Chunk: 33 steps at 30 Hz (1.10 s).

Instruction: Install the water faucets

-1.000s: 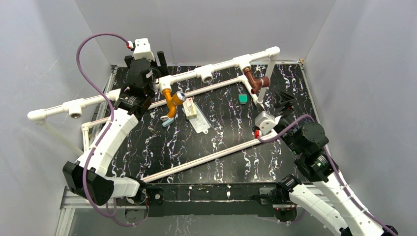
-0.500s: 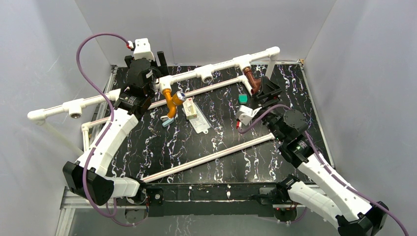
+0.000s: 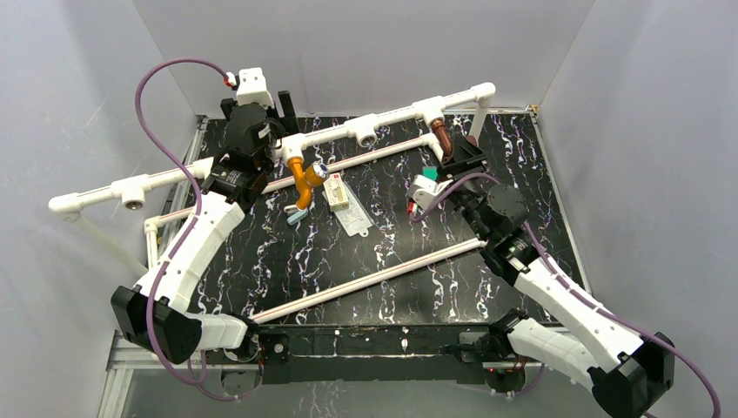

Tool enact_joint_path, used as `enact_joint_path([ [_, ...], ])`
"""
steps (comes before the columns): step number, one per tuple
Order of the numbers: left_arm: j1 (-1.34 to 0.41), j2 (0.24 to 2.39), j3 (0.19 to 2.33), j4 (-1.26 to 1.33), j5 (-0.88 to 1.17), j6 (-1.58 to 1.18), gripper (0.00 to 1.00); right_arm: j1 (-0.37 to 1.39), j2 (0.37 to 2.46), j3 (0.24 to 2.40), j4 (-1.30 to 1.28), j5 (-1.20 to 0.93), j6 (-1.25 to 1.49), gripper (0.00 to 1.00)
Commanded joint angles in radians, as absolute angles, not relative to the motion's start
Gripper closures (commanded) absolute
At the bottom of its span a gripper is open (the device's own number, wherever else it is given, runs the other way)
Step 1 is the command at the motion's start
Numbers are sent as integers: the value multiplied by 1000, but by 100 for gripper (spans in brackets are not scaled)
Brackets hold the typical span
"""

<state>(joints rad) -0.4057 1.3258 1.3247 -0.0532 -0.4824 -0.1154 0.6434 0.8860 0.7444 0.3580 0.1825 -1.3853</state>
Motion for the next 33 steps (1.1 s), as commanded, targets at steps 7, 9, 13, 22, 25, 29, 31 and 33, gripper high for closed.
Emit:
enact_joint_path([
  [7, -437, 1434, 1222, -364, -413, -118, 21, 644, 925, 838, 461, 237, -1250, 76],
  [9, -437, 1433, 1222, -364, -413, -118, 21, 645, 929, 844, 461, 242, -1203, 90],
  [13, -437, 1434, 1222, -364, -415, -118, 21, 645, 929, 842, 455, 235, -1104, 99],
  [22, -437, 1436, 1223, -365, -413, -117, 21, 645, 893, 854, 452, 266, -617, 99],
  [25, -437, 1435, 1224, -365, -413, -117, 21, 644, 885, 868, 461, 290, -426, 99],
  [29, -437, 1434, 1223, -367, -413, -117, 21, 645, 875, 889, 479, 353, -186, 99],
  [31, -437, 1434, 1223, -368, -410, -118, 21, 645, 876, 911, 462, 387, -53, 99],
  [33, -437, 1435, 1223, -367, -410, -117, 21, 645, 877, 938, 427, 422, 72, 99],
])
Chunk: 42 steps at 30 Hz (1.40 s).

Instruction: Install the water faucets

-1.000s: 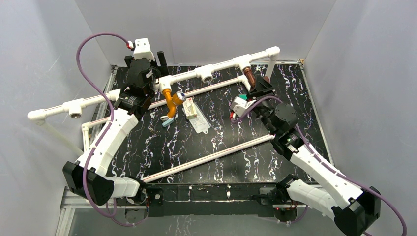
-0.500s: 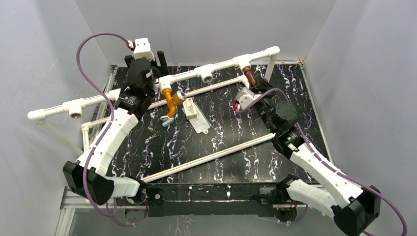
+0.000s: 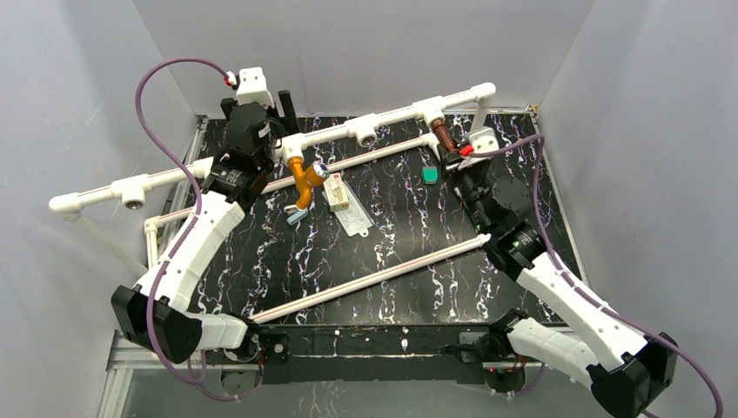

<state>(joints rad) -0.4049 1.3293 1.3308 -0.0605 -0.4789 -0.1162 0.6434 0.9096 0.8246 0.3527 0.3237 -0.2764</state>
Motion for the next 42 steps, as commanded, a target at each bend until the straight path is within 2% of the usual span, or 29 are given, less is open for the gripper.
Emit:
enact_joint_path([
  [1, -437, 1434, 1225, -367, -409, -118, 21, 645, 876, 953, 405, 441, 141, 99],
  [15, -437, 1436, 1224, -367, -407, -118, 21, 644, 824, 956, 269, 623, 1058, 99],
  [27, -437, 1435, 1223, -368, -405, -118, 21, 645, 813, 912, 191, 681, 1617, 99],
  [32, -437, 1435, 1224, -369, -407, -117, 21, 645, 826, 896, 238, 678, 1741, 99],
  [37, -437, 1438, 1223, -370, -407, -117, 21, 645, 804, 914, 246, 700, 1723, 98],
  [40, -437, 1440, 1224, -370, -406, -117, 21, 644, 795, 923, 196, 691, 1717, 94],
  [42, -437, 1441, 1225, -370, -405, -117, 21, 644, 788, 907, 184, 689, 1719, 85],
])
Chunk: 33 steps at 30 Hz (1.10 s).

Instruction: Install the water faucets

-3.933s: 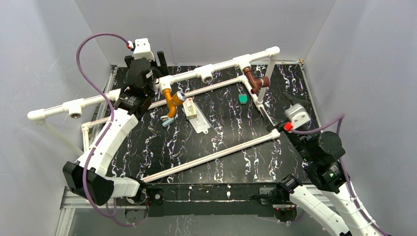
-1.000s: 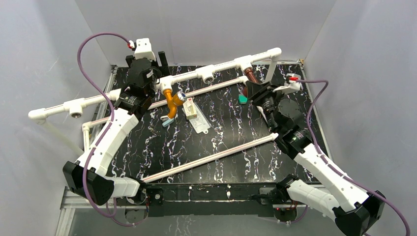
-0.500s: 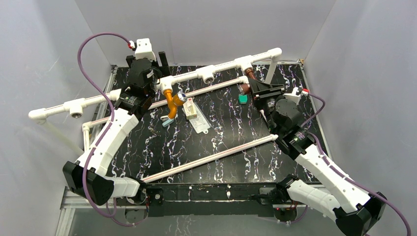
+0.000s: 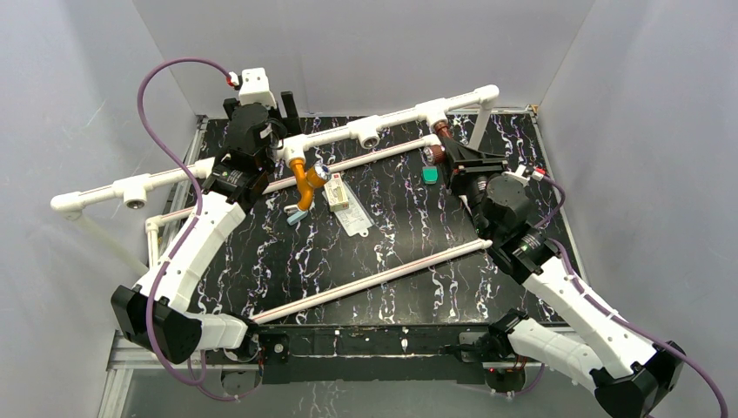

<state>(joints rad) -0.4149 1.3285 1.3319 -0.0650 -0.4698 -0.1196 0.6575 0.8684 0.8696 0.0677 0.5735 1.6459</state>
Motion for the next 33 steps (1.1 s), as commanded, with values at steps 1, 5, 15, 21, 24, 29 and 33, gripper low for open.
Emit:
enact_joint_path([
  [1, -437, 1442, 1225, -371, -405, -117, 21, 644, 781, 897, 184, 689, 1718, 78],
  [5, -437, 1446, 1226, -372, -405, -117, 21, 646, 766, 861, 184, 691, 1706, 57],
  [15, -437, 1454, 1228, -376, -409, -117, 21, 645, 752, 842, 130, 640, 1685, 36],
  [21, -437, 1456, 1229, -375, -408, -117, 21, 645, 722, 829, 70, 611, 1652, 33],
  [24, -437, 1456, 1229, -375, -405, -118, 21, 645, 703, 838, 28, 612, 1596, 32],
  [29, -437, 1456, 1228, -374, -404, -118, 21, 644, 670, 853, -63, 615, 1476, 32],
  [33, -437, 1457, 1229, -376, -402, -120, 21, 645, 653, 878, -114, 641, 1309, 32],
])
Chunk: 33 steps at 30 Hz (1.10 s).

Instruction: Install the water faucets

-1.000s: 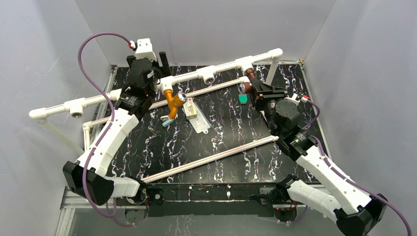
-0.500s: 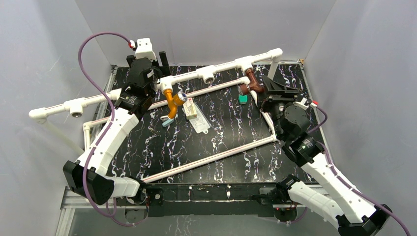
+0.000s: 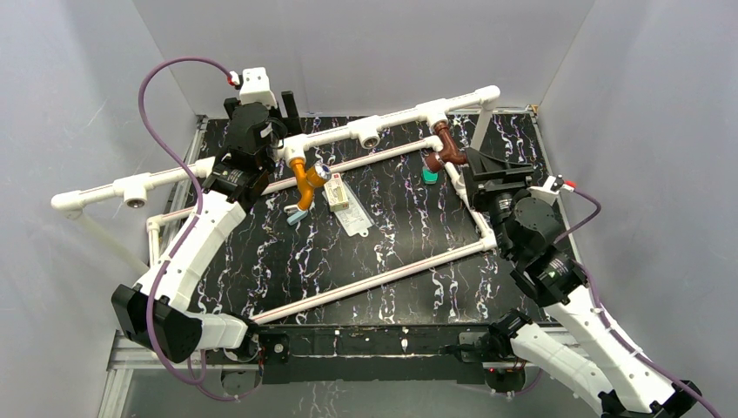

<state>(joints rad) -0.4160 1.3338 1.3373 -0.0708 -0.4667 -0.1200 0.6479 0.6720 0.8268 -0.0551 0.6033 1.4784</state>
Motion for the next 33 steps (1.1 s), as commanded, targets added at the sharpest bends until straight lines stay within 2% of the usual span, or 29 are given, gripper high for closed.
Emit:
enact_joint_path([
  [1, -437, 1458, 1229, -376, -401, -120, 21, 644, 649, 883, -116, 648, 1250, 32],
  [9, -437, 1462, 1229, -375, -400, -120, 21, 645, 607, 893, 56, 555, 666, 30],
  [19, -437, 1468, 1230, -376, -395, -120, 21, 645, 588, 930, 75, 382, -3, 24],
  [24, -437, 1468, 1230, -376, -392, -121, 21, 646, 581, 958, 5, 191, -354, 22],
  [33, -437, 1468, 1230, -374, -387, -121, 21, 645, 579, 942, -164, 25, -893, 17],
])
